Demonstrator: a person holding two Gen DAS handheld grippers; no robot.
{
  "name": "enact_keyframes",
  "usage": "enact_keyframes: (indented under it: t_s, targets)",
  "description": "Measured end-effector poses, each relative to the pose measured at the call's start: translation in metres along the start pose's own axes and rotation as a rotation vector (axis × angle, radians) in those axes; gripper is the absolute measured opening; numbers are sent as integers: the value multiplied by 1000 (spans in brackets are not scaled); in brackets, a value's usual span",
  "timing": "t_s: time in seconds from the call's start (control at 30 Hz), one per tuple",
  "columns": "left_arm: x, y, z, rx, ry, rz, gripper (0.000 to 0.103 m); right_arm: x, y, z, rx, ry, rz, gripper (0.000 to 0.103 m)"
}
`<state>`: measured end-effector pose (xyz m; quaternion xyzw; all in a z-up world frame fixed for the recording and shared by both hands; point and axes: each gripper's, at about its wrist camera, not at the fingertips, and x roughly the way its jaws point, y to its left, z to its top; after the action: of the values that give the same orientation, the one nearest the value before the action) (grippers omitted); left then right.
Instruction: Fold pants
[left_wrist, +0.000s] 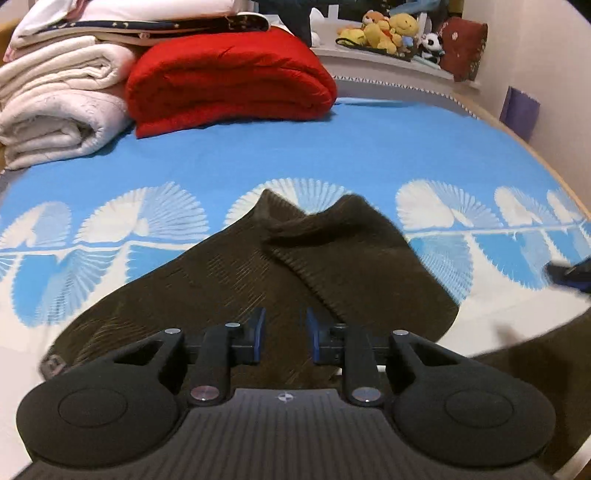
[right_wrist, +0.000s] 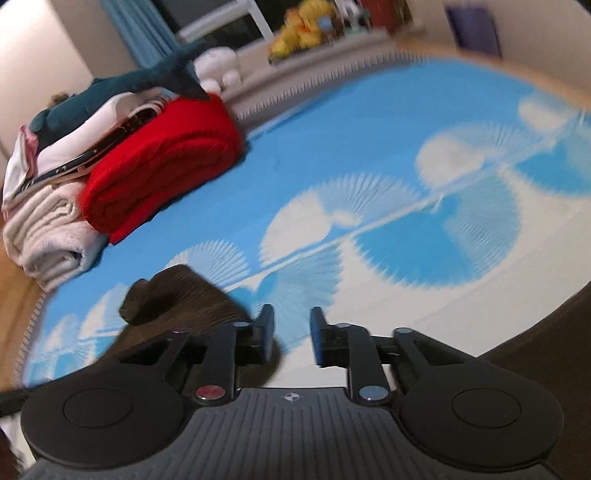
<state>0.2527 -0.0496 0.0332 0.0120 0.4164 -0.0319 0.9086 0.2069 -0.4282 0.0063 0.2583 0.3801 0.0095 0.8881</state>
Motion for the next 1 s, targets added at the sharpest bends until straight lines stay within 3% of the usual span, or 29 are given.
enact_keyframes:
  t_s: [0.13, 0.17, 0.2, 0.27, 0.33, 0.57, 0.63, 0.7, 0.77, 0.87, 1.0]
  targets:
    - [21, -7, 5, -24, 53, -20, 27, 50, 11, -7, 127, 99, -20, 21]
    - [25, -8, 6, -22, 73, -26, 27, 61, 11, -10, 165, 119, -39, 28]
    - [27, -10, 6, -26, 80, -29, 29, 73, 13, -14, 203, 141, -65, 46]
    - [32, -3, 4, -34, 86, -28, 35, 92, 12, -22, 262, 178, -105, 63]
    - [37, 3, 4, -36, 99, -16, 42, 109, 14, -29, 277, 217, -134, 63]
    - [54, 26, 12, -101, 151, -9, 48, 145, 30, -38, 255, 276, -127, 63]
    - [55, 29, 15, -110, 154, -16, 50, 149, 38, -40, 225, 276, -130, 61]
    - [56, 31, 16, -115, 151, -25, 54, 147, 43, -39, 209, 260, -147, 33]
    - [59, 35, 17, -125, 157, -24, 55, 140, 44, -33, 247, 219, -165, 18]
    - [59, 47, 20, -153, 160, -10, 55, 113, 62, -17, 267, 115, -129, 15]
    - [44, 77, 31, -247, 110, 4, 57, 74, 134, -10, -50, -60, 49, 15]
